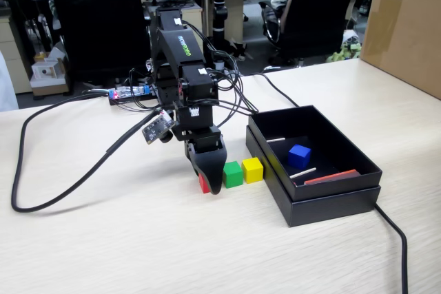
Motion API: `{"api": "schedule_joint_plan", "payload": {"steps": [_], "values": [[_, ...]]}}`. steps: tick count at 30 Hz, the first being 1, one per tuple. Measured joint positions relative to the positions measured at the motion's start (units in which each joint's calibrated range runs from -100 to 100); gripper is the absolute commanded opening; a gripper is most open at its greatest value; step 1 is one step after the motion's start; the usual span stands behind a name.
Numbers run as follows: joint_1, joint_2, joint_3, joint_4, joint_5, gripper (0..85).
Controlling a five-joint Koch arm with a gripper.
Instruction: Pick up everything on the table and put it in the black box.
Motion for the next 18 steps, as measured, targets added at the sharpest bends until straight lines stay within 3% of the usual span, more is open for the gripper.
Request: {"api": "schedule_joint_plan", "payload": {"steps": [3,4,12,18], "values": [[0.0,0.13,0.09,0.0,0.24,9.8],[-0.05,0.13,0.09,0.0,0.63,7.7],[-0.34,0.26,1.28,0.0,1.12,7.2],[0.44,-18.38,5.39,-1.08,0.68,7.2]]}}
